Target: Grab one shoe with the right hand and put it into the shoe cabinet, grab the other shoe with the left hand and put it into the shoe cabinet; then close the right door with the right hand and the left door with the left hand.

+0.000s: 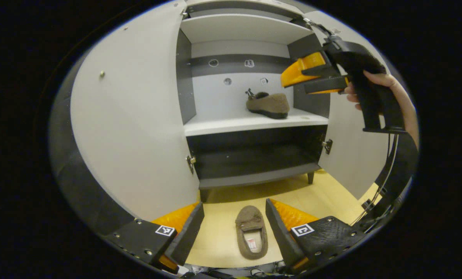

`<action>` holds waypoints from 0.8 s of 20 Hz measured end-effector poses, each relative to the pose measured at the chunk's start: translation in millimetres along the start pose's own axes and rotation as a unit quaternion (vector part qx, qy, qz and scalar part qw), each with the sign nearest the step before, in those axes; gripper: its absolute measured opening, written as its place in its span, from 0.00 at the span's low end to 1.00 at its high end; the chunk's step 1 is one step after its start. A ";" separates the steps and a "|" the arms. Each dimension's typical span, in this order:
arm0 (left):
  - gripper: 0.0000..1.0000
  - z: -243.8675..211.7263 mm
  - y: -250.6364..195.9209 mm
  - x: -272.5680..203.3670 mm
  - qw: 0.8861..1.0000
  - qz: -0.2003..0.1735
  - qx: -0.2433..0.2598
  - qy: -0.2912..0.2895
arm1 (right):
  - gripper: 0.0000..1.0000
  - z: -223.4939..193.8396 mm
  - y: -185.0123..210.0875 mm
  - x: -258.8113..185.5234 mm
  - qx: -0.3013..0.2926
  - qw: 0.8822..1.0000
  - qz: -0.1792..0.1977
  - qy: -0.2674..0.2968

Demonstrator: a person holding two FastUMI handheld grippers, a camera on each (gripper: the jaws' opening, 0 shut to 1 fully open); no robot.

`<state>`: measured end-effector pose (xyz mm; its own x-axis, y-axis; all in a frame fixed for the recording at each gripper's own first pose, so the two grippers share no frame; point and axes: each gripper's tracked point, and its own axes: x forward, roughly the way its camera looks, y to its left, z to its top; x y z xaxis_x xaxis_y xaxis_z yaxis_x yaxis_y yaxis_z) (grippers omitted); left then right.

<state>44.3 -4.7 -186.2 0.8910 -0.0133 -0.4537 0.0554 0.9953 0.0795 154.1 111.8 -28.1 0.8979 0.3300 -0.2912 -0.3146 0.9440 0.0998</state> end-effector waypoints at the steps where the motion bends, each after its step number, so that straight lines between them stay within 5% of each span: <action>1: 0.93 -11.6 -2.6 9.5 1.000 -0.011 0.007 0.011 | 0.98 -6.9 -1.5 -10.3 0.002 1.000 -0.009 -0.003; 8: 0.93 -88.0 -12.3 50.6 0.991 -0.067 0.053 0.107 | 0.98 -58.7 -13.3 -81.3 0.005 0.998 -0.064 -0.015; 9: 0.97 -96.8 -10.9 55.8 0.989 -0.070 0.063 0.117 | 0.98 -65.9 -15.9 -91.2 0.009 0.997 -0.072 -0.016; 10: 0.88 -102.3 -9.5 60.7 0.987 -0.066 0.079 0.126 | 0.98 -72.7 -18.4 -102.2 0.013 0.996 -0.082 -0.016; 12: 0.96 -116.9 -6.8 75.9 0.982 -0.063 0.109 0.140 | 0.98 -85.6 -27.9 -121.5 0.019 0.994 -0.107 -0.016; 14: 0.90 -130.2 -8.0 85.8 0.978 -0.068 0.118 0.160 | 0.98 -101.8 -37.1 -144.2 0.029 0.991 -0.133 -0.012; 16: 0.97 -141.2 -4.4 99.6 0.974 -0.065 0.126 0.178 | 0.98 -120.7 -51.9 -159.5 0.041 0.986 -0.159 0.002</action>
<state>69.2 3.2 -357.1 0.6590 -0.0591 -0.7498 0.3058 0.9318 0.1954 -10.0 9.9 -101.7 0.9459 0.0165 -0.3240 0.0096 0.9968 0.0788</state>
